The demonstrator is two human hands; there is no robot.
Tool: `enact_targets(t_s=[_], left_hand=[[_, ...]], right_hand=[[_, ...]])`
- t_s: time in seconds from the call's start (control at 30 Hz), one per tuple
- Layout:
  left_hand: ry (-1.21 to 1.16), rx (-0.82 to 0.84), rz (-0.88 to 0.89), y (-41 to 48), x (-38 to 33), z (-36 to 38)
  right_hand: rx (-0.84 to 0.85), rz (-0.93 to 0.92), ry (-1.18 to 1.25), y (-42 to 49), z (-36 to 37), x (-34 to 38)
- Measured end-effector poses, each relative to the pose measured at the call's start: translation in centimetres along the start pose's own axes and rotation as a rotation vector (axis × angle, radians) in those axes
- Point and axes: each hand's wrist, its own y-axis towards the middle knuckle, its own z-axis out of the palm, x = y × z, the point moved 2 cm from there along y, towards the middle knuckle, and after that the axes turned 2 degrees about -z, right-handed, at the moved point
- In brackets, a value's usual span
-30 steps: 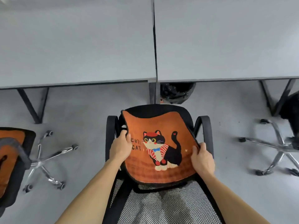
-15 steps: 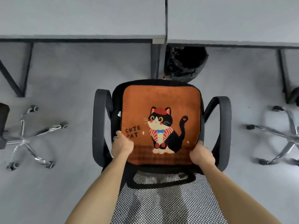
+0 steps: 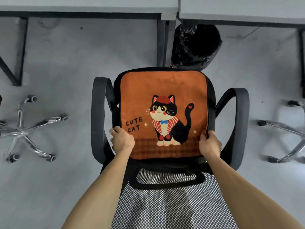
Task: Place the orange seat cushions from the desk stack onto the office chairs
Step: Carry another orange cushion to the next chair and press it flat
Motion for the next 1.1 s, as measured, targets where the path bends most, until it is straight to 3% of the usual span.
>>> enact_targets(t_s=[0.17,0.4,1.1], left_hand=[[-0.02,-0.029,-0.001,0.0,0.1,0.4],[0.004,-0.037,0.056,-0.1,0.0,0.4],[-0.114,-0.157,0.07,1.7,-0.4,-0.7]], right_hand=[[0.056,0.087,-0.074,0.4,0.3,-0.5],[-0.056,-0.015,-0.101,0.1,0.6,0.5],[-0.082,0.155,-0.161,3.2,0.1,0.5]])
